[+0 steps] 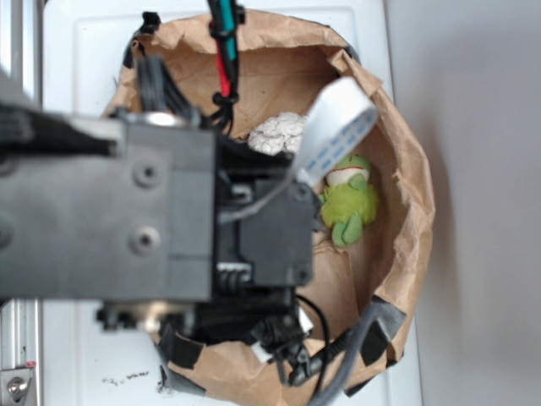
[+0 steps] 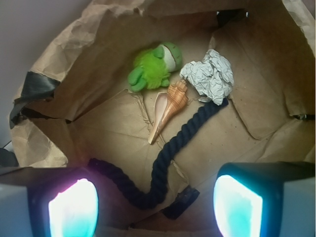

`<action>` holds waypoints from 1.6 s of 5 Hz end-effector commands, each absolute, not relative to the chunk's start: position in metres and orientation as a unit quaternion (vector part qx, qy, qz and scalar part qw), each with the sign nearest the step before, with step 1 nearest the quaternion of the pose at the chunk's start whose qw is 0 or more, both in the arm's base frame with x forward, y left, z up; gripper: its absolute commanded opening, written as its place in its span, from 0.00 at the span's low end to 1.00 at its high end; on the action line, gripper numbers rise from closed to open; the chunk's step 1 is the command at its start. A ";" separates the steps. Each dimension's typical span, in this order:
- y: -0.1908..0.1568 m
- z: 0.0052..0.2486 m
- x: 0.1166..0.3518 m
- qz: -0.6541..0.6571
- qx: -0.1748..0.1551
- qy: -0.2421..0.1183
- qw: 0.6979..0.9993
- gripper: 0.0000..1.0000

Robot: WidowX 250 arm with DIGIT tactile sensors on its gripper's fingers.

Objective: Grab the blue rope.

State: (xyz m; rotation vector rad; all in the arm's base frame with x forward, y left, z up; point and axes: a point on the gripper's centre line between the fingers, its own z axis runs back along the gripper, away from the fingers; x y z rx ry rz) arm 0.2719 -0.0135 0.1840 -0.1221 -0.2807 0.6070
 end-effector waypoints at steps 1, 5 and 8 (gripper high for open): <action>-0.001 0.200 0.274 0.309 -0.067 -0.160 0.935 1.00; 0.005 0.124 0.269 0.307 -0.052 -0.162 0.936 1.00; -0.005 0.065 0.274 0.302 -0.054 -0.106 0.946 1.00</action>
